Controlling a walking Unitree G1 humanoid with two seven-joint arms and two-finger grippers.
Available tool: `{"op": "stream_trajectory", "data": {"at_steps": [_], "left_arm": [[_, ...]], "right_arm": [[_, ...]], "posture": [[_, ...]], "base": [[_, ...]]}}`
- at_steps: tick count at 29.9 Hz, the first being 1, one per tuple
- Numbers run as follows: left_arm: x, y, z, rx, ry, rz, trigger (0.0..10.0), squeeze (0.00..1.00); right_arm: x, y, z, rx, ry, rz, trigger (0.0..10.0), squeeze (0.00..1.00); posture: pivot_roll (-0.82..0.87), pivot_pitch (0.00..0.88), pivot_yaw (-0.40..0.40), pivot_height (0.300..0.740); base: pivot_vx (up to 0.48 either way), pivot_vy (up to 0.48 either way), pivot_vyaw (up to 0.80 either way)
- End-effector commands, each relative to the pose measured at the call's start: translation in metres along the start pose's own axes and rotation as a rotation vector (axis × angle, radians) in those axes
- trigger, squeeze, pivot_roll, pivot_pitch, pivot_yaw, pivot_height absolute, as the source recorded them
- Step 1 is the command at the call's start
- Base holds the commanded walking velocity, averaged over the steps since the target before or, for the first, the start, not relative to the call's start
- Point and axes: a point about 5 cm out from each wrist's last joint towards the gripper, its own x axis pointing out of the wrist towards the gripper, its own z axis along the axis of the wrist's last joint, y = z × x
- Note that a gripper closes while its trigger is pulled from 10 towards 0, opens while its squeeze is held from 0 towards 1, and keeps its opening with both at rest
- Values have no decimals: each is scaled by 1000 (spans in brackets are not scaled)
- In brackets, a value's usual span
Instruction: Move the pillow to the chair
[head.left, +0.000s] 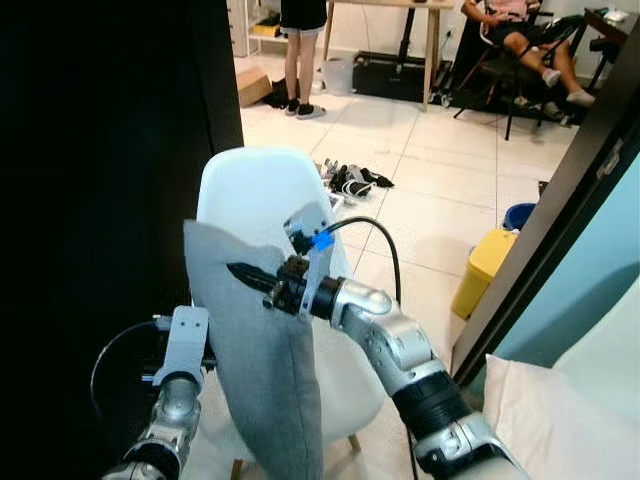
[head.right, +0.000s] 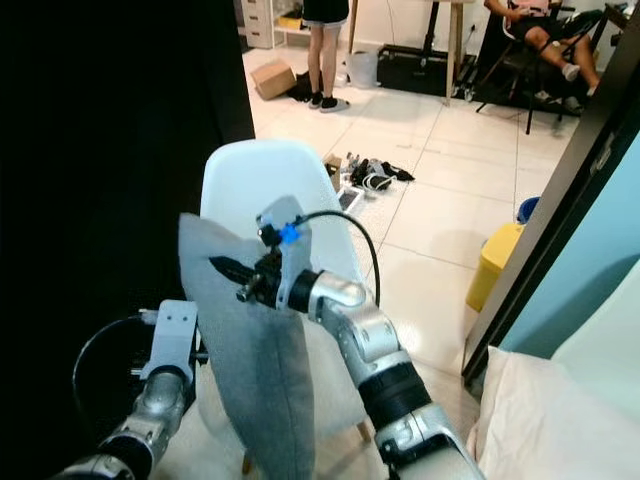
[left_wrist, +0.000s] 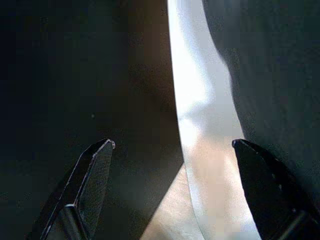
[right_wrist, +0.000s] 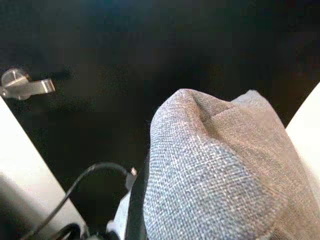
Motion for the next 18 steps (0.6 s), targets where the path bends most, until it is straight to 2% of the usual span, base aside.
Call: {"op": "stream_trajectory", "data": {"at_steps": [1,2,3,5,6,8,10,11,12,13,14,17,18], "left_arm": [[1,2,1,30,-15,-2,10000,0],[1,2,2,45,-21,-2,10000,0],[1,2,2,45,-21,-2,10000,0],[0,1,0,60,-14,-1,10000,0],[0,1,-1,64,-11,-1,10000,0],[0,1,-1,64,-11,-1,10000,0],[-2,1,-2,69,-14,0,10000,0],[-2,1,-2,69,-14,0,10000,0],[-2,1,-3,73,-17,1,10000,0],[-3,2,-4,75,-19,3,10000,0],[-3,2,-4,75,-19,3,10000,0],[-4,6,-6,81,-19,9,10000,0],[-4,6,-6,81,-19,9,10000,0]], "right_arm": [[4,-1,15,29,-99,15,10000,0],[4,-15,5,59,-55,-89,10000,0],[4,-15,5,59,-55,-89,10000,0],[-1,-34,-30,25,130,-275,10000,0],[-5,-38,-45,0,205,-337,10000,0],[-5,-38,-45,0,205,-337,10000,0],[-25,-47,-82,-19,393,-489,10000,0],[-25,-47,-82,-19,393,-489,10000,0],[-43,-51,-102,-59,534,-587,10000,0],[-56,-54,-114,-95,627,-649,10000,0],[-56,-54,-114,-95,627,-649,10000,0],[-89,-57,-137,-73,782,-763,10000,0],[-89,-57,-137,-73,782,-763,10000,0]], "posture": [[-161,119,-4,635],[-165,127,1,630],[-165,127,1,630],[-164,136,6,620],[-161,142,6,615],[-161,142,6,615],[-150,148,5,605],[-150,148,5,605],[-143,151,3,600],[-139,154,3,595],[-139,154,3,595],[-139,165,9,580],[-139,165,9,580]], "base": [[0,0,0],[0,0,0],[0,0,0],[0,0,0],[0,0,0],[0,0,0],[0,0,0],[0,0,0],[0,0,0],[0,0,0],[0,0,0],[0,0,0],[0,0,0]]}}
